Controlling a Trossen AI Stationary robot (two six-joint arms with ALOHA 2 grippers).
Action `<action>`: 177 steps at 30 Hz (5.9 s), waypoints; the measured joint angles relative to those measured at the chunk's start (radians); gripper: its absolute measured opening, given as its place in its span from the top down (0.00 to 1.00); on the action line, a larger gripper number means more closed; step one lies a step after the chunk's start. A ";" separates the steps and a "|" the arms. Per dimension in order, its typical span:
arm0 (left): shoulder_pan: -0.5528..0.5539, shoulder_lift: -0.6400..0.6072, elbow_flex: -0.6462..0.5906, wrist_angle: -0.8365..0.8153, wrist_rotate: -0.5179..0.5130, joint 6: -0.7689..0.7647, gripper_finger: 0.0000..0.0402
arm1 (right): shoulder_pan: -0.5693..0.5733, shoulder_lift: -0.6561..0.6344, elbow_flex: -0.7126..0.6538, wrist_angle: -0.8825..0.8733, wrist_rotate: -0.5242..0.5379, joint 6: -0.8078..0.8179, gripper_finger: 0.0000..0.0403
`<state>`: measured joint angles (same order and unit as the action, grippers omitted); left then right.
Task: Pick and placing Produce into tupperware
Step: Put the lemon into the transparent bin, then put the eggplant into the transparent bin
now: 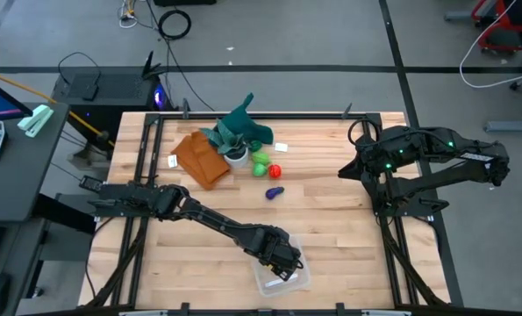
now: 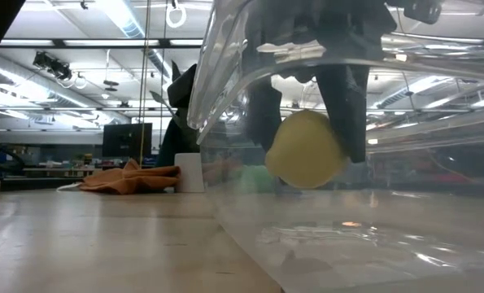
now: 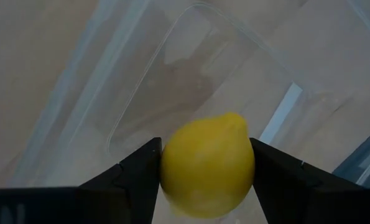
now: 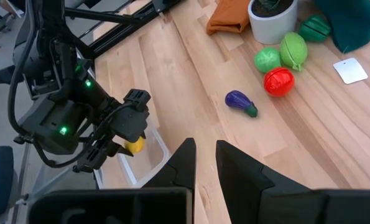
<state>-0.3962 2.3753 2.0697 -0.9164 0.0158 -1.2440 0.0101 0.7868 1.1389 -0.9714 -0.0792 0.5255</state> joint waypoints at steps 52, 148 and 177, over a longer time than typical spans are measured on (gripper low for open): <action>0.036 -0.004 0.289 -0.292 -0.065 0.181 0.46 | 0.000 0.000 0.000 0.000 0.000 -0.005 0.93; 0.381 -1.473 -1.416 0.947 -0.203 0.795 0.98 | -0.066 0.569 0.000 0.397 0.145 -0.080 0.93; 0.387 -1.723 -1.742 1.215 -0.099 0.838 0.96 | -0.114 0.791 0.000 0.562 0.072 0.122 0.88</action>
<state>-0.0096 0.6522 0.3272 0.2983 -0.0836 -0.4056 -0.1043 1.5777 1.1389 -0.4098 -0.0075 0.6480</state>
